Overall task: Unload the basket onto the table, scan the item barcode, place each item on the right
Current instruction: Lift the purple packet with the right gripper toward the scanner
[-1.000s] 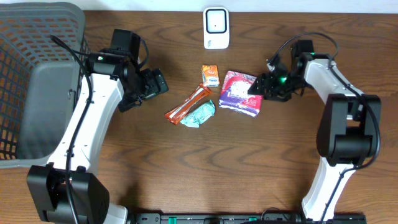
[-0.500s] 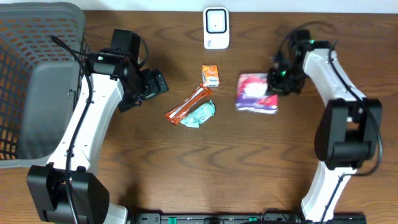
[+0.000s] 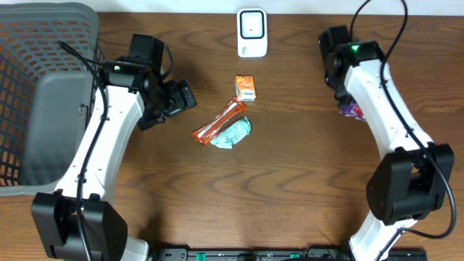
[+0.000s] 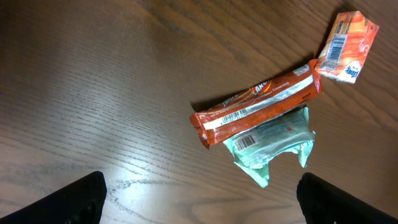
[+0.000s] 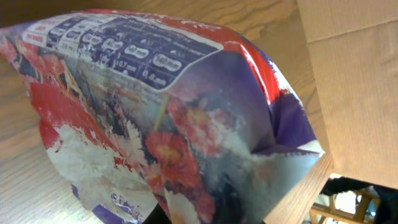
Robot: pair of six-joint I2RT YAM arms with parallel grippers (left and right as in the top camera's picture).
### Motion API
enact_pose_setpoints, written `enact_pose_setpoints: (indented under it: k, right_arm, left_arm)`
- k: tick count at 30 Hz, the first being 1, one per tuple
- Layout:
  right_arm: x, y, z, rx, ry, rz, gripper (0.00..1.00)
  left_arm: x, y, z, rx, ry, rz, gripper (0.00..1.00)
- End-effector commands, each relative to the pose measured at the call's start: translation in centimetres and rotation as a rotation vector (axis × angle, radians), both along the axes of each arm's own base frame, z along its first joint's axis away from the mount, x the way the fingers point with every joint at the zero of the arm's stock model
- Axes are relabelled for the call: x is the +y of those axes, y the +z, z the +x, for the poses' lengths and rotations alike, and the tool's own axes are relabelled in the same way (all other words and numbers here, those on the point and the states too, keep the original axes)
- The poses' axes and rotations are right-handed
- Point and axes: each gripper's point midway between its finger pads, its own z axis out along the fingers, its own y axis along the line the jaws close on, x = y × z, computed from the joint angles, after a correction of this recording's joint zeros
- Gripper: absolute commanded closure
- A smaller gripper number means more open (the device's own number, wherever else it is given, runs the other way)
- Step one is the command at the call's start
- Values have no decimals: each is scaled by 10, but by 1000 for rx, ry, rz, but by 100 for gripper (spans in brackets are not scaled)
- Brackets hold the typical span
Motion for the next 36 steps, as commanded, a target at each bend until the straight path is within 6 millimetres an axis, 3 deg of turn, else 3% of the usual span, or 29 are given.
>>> enact_pose_setpoints:
  k: [1, 6, 12, 13, 16, 19, 24, 30, 32, 36]
  right_arm:
    - [-3, -13, -5, -6, -18, -69, 91]
    - [26, -33, -7, 14, 41, -2, 83]
    - [105, -59, 0, 9, 159, 281, 78]
    - [117, -61, 1, 7, 181, 319, 73]
    - [152, -65, 7, 5, 284, 414, 27]
    - [174, -55, 14, 0, 373, 451, 22]
    - [186, -18, 25, -22, 450, 446, 7]
    - [224, 19, 34, -25, 649, 597, 6]
    - [213, 21, 38, -35, 624, 544, 6]
    - [164, 22, 42, -55, 472, 419, 9]
  left_arm:
    - [2, 1, 2, -2, -2, 12, 2]
    - [2, 1, 2, -2, -1, 12, 2]
    - [2, 1, 2, -2, -2, 12, 2]
    - [2, 1, 2, -2, -2, 12, 2]
    - [2, 1, 2, -2, -2, 12, 2]
    - [2, 1, 2, -2, -2, 12, 2]
    - [2, 1, 2, -2, -2, 11, 2]
    - [2, 1, 2, -2, -2, 12, 2]
    - [2, 1, 2, -2, -2, 12, 2]
    - [2, 1, 2, -2, -2, 12, 2]
